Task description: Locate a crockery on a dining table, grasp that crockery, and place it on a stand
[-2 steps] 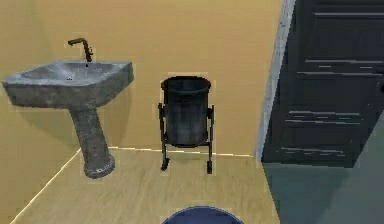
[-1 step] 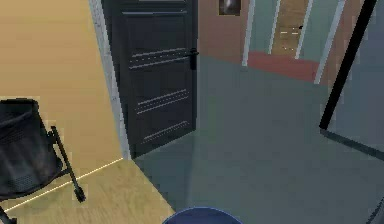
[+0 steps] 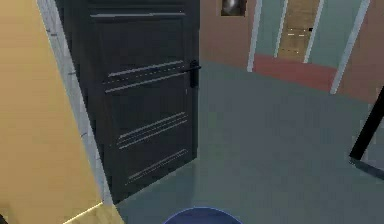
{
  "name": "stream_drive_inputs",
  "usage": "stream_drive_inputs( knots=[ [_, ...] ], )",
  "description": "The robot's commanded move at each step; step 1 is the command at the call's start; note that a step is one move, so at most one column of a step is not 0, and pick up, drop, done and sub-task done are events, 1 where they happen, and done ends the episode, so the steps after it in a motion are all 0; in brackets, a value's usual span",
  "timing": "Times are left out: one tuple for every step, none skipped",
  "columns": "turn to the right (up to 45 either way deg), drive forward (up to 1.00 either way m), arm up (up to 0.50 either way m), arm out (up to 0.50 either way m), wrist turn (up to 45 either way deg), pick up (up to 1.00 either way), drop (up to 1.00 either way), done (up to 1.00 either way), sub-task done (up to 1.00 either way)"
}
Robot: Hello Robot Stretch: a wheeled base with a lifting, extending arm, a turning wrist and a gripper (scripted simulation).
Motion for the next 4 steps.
stream_drive_inputs(
  knots=[
    [30.0,0.00,0.00,0.00,0.0,0.00,0.00,0.00,0.00],
    [0.0,1.00,0.00,0.00,0.0,0.00,0.00,0.00,0.00],
    [0.0,1.00,0.00,0.00,0.0,0.00,0.00,0.00,0.00],
    [0.0,1.00,0.00,0.00,0.0,0.00,0.00,0.00,0.00]
  ],
)
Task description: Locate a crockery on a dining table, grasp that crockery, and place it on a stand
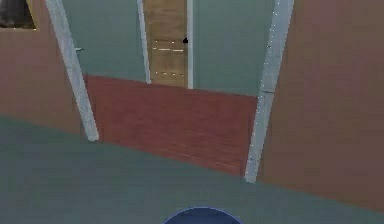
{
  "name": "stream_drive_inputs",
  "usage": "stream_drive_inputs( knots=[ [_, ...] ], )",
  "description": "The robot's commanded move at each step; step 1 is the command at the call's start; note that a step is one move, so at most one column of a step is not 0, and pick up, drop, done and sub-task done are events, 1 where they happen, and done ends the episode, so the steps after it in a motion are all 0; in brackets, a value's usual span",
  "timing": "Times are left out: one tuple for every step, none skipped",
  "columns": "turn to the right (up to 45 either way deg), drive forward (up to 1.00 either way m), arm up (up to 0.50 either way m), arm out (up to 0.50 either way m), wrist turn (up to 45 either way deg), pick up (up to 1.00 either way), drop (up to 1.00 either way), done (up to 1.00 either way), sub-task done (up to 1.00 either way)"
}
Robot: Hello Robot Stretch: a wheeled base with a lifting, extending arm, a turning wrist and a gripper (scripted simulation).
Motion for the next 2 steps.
stream_drive_inputs(
  knots=[
    [0.0,1.00,0.00,0.00,0.0,0.00,0.00,0.00,0.00],
    [0.0,0.30,0.00,0.00,0.0,0.00,0.00,0.00,0.00]
  ],
)
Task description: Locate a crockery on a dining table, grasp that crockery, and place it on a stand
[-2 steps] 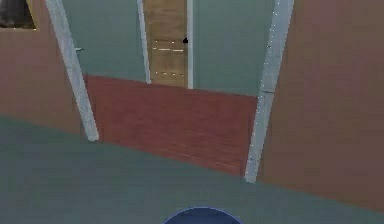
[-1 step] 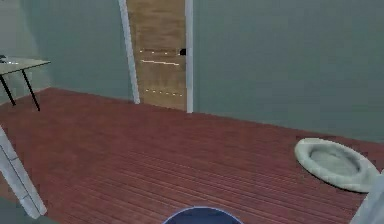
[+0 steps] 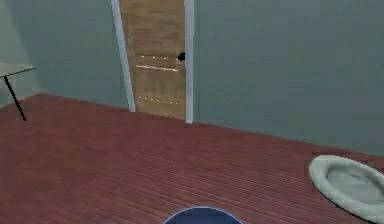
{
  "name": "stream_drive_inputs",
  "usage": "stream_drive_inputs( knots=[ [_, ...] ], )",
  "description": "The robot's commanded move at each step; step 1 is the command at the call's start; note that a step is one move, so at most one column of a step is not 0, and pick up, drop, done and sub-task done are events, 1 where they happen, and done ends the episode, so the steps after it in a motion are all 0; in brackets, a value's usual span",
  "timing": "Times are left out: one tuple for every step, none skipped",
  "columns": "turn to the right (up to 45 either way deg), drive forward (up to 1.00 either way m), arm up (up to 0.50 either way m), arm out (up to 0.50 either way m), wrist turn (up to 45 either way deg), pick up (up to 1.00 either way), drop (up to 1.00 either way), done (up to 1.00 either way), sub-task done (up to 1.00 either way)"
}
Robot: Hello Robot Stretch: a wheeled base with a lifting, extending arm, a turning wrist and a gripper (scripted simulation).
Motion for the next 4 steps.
stream_drive_inputs(
  knots=[
    [36.0,0.00,0.00,0.00,0.0,0.00,0.00,0.00,0.00],
    [0.0,0.90,0.00,0.00,0.0,0.00,0.00,0.00,0.00],
    [45.0,0.00,0.00,0.00,0.0,0.00,0.00,0.00,0.00],
    [27.0,0.00,0.00,0.00,0.0,0.00,0.00,0.00,0.00]
  ],
)
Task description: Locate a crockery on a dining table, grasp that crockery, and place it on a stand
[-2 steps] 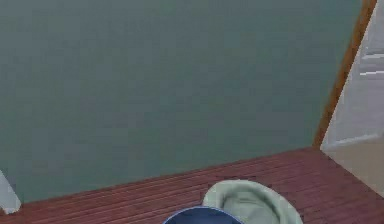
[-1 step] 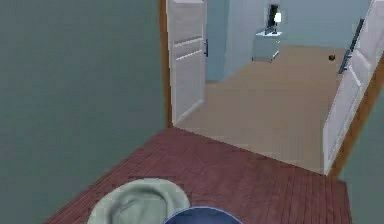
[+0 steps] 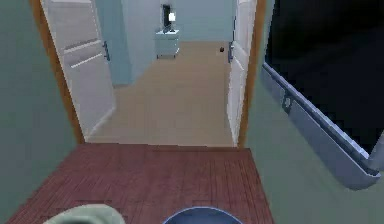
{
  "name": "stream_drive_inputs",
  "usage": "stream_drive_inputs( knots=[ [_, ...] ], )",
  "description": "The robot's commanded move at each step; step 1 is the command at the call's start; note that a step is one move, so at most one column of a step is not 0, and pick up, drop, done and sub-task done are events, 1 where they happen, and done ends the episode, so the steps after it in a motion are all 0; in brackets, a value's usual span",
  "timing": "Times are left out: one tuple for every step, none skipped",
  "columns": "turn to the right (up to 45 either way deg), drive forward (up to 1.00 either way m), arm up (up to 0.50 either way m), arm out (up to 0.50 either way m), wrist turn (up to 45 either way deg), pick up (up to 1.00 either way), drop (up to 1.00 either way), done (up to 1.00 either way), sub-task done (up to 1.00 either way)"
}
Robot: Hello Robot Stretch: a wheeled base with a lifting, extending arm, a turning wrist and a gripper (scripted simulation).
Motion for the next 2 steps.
stream_drive_inputs(
  knots=[
    [0.0,1.00,0.00,0.00,0.0,0.00,0.00,0.00,0.00],
    [3.0,0.00,0.00,0.00,0.0,0.00,0.00,0.00,0.00]
  ],
)
